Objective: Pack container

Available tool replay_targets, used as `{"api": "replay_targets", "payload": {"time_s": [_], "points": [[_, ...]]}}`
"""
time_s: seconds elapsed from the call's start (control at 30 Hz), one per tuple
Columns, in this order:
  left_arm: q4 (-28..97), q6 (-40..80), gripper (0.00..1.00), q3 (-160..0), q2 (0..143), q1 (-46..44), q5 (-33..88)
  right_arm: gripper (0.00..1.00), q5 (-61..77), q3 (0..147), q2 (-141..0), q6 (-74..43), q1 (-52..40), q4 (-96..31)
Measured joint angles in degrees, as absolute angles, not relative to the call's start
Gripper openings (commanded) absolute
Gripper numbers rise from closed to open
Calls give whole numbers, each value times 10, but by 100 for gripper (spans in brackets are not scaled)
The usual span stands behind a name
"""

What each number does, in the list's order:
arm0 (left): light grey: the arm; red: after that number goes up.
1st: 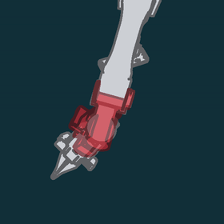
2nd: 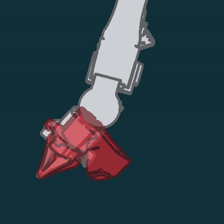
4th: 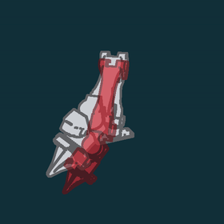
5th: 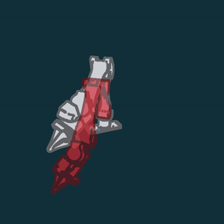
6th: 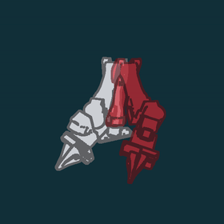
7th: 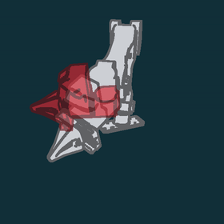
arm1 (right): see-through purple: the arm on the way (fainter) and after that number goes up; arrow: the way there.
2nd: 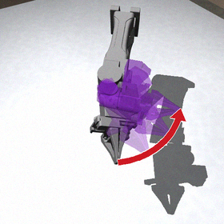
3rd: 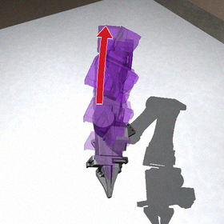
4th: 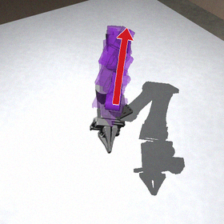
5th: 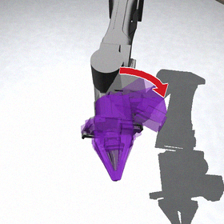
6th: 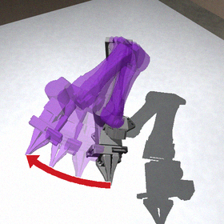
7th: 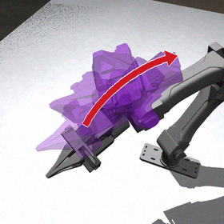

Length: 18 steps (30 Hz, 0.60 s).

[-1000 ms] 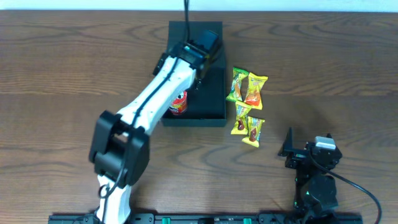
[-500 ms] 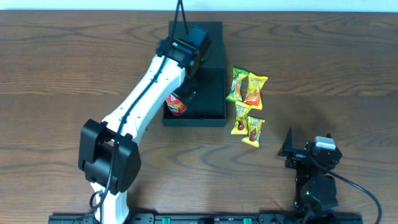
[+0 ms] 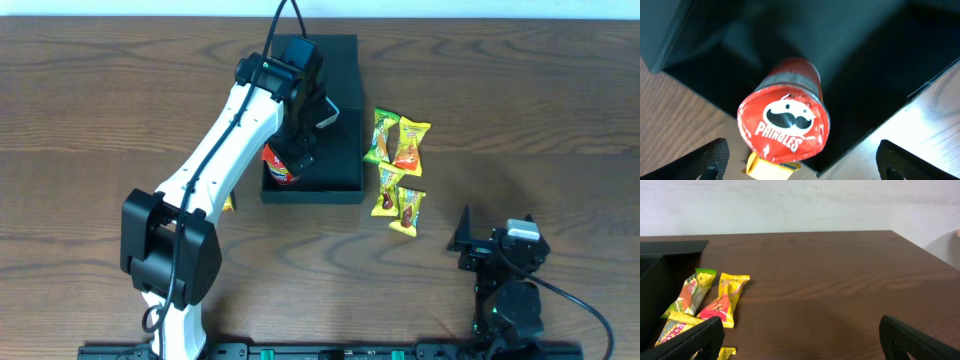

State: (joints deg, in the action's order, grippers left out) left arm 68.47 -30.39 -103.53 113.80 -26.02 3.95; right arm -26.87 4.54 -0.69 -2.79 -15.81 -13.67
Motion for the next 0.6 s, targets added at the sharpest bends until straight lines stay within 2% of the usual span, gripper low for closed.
{"api": "replay_targets", "payload": {"time_s": [0.27, 0.6], "points": [[632, -320, 95, -968, 1138, -260, 43, 99, -269, 45, -7, -28, -158, -137], [591, -313, 95, -957, 1136, -260, 22, 99, -269, 45, -7, -28, -158, -137]]}}
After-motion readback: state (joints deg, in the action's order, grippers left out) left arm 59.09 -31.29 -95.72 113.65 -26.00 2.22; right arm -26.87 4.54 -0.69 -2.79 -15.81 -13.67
